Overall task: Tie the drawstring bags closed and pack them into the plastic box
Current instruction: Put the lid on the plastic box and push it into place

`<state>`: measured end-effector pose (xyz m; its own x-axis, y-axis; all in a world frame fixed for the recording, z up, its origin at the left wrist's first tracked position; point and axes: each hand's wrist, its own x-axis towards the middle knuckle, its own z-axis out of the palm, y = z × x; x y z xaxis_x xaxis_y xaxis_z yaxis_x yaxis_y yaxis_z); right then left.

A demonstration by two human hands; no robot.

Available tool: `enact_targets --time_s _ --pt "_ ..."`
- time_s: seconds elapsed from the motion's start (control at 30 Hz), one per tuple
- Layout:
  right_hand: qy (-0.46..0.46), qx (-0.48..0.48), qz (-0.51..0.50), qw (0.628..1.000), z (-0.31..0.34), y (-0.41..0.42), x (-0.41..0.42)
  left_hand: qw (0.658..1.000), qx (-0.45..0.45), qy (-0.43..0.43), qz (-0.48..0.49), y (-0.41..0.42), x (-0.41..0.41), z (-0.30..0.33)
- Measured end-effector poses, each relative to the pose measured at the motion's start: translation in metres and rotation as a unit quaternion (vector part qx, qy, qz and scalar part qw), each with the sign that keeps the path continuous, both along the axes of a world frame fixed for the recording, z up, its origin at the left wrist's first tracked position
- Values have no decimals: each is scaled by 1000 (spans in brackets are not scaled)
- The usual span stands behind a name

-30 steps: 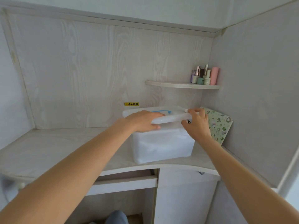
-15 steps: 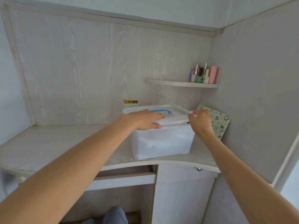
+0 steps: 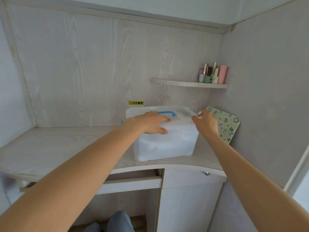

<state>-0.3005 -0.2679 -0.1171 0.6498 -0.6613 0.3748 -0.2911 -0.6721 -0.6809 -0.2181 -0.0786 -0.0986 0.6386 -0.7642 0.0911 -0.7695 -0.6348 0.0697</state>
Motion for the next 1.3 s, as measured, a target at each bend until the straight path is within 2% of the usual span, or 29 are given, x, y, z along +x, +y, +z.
enact_targets --time_s 0.13,0.27,0.37,0.63,0.73,0.83,1.07,1.17,1.2,1.23,1.3 --pt "-8 7 12 1000 -1 -9 2 1000 -4 5 3 -4 5 -3" --pt "-35 88 9 995 1 -12 7 1000 20 4 -7 -7 4 5" --pt "-55 103 -19 993 5 -14 8 999 31 6 -7 -5 5 10" --pt "36 72 -33 996 14 -20 10 999 49 11 -8 -9 10 21" --pt "37 77 -36 996 10 -25 19 998 54 -8 14 -13 12 17" --pt "36 94 -25 995 6 -36 24 998 59 20 -1 -14 17 14" --pt "-6 227 -23 973 -3 -41 32 997 68 30 -8 -14 20 15" --pt "-53 385 43 920 -5 -42 31 997 72 32 -8 -15 20 15" --pt "-63 405 52 910 -5 -42 30 997 72 31 -9 -15 20 15" --pt "-73 401 52 912 -6 -43 31 997 71 31 -9 -15 20 15" --pt "-72 310 27 948 -6 -44 32 997 67 31 -7 -15 20 15"
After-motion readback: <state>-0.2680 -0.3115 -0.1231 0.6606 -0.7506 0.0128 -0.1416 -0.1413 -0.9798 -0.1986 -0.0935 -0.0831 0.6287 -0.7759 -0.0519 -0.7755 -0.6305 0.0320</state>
